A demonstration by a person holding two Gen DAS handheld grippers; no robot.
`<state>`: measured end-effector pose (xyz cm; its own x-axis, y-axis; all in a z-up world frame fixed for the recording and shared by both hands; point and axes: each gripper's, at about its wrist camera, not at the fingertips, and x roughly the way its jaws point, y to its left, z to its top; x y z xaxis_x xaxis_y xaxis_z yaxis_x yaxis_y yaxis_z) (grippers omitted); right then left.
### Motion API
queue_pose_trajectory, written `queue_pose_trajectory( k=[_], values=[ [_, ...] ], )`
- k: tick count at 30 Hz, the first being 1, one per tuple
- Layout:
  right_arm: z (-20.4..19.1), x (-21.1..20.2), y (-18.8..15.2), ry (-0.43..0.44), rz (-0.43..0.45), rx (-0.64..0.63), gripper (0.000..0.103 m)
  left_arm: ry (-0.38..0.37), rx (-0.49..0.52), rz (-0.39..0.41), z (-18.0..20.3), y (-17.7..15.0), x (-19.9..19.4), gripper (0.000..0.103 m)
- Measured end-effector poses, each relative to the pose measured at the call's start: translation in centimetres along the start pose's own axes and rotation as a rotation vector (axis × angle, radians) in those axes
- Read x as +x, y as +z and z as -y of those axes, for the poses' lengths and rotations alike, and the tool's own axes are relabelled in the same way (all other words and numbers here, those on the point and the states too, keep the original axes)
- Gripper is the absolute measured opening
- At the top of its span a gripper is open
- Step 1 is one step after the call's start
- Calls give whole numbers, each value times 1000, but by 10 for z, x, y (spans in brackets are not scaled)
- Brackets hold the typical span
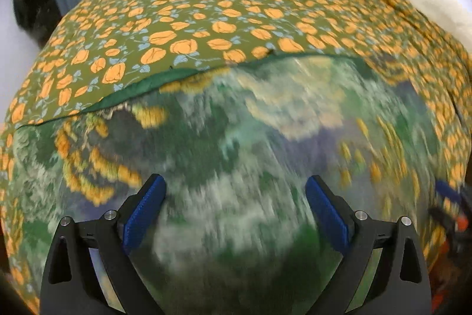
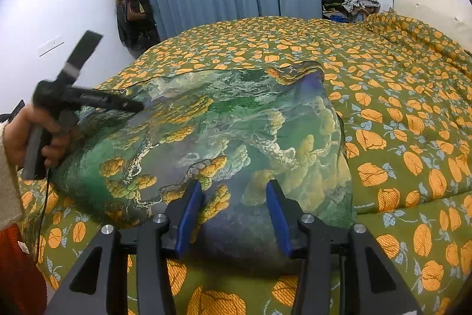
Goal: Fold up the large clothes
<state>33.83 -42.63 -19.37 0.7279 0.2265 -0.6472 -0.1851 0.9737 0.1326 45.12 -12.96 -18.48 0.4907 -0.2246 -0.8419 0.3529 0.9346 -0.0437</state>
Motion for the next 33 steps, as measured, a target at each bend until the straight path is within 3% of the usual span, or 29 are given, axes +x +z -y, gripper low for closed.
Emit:
queue_pose_trajectory(
  k=[14, 17, 20, 24, 28, 33],
  values=[
    [2, -13, -2, -21, -7, 29, 47, 4, 119, 8, 36, -82, -45, 100],
    [25, -31, -2, -109, 38, 115, 47, -38, 177, -21, 47, -96, -55, 100],
    [60, -42, -5, -173, 59, 278, 72, -90, 168, 9, 53, -97, -69, 100],
    [96, -31, -18, -76, -5, 491, 73, -191, 48, 73, 43, -73, -78, 100],
    [110, -7, -25, 53, -59, 612, 74, -209, -4, 110, 36, -52, -66, 100],
    [119, 28, -22, 168, -116, 676, 83, -198, 6, 4, 38, -51, -19, 101]
  ],
)
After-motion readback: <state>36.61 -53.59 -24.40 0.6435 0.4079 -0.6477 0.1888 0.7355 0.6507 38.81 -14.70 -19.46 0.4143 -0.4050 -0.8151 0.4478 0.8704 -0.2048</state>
